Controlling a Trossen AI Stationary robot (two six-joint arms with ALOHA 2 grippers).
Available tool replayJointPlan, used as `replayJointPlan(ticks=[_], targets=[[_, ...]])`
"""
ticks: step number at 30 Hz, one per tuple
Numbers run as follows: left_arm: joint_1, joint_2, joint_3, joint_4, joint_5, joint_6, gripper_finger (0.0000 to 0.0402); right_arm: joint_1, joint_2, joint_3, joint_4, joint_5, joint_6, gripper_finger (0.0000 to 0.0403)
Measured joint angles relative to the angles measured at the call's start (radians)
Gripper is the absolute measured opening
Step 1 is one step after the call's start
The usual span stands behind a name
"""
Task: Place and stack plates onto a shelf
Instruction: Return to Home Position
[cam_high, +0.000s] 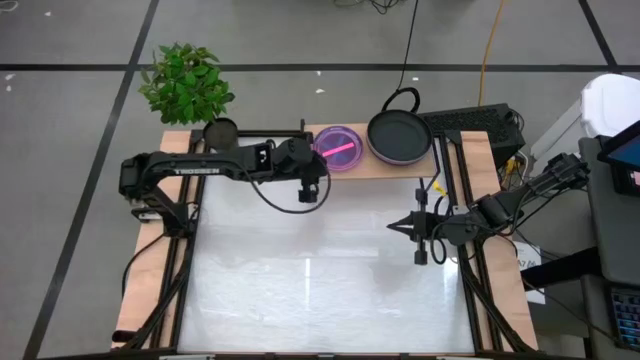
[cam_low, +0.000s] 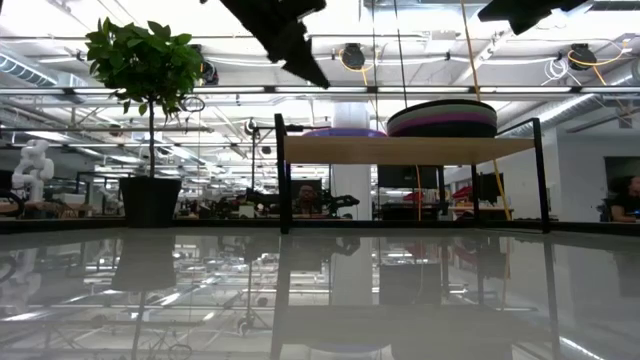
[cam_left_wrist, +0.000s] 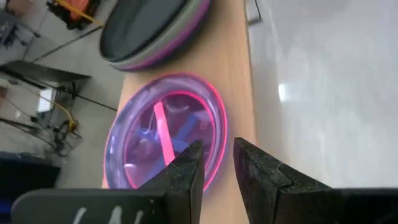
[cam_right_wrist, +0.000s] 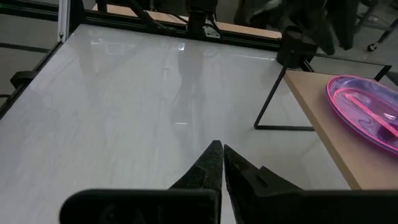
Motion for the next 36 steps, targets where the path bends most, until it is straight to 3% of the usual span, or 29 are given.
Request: replayJointPlan(ticks=[8, 13, 19, 25, 36], targets=[[-0.06, -0.08, -0.002, -0.126, 0.006, -0.234, 0.0093, 0.0, -0.022, -0.056, 0.072, 0.0, -0.074, 0.0], [-0.136, -0.117, -0.045, -0.144, 0.022, -0.294, 0.0085, 0.0, -0.071, -0.097, 0.071, -0.001, -0.081, 0.0], [-0.22, -0.192, -0.194, -0.03, 0.019, -0.386, 0.0009, 0.0, -0.153, -0.164, 0.075, -0.023, -0.079, 0.0], [-0.315, -0.321, -0.341, 0.064, -0.011, -0.456, 0.0004, 0.0, -0.227, -0.223, 0.115, -0.025, -0.111, 0.0], [-0.44, -0.734, -0.748, 0.316, -0.073, -0.472, 0.0002, 0.0, -0.3, -0.302, 0.14, -0.022, -0.134, 0.0]])
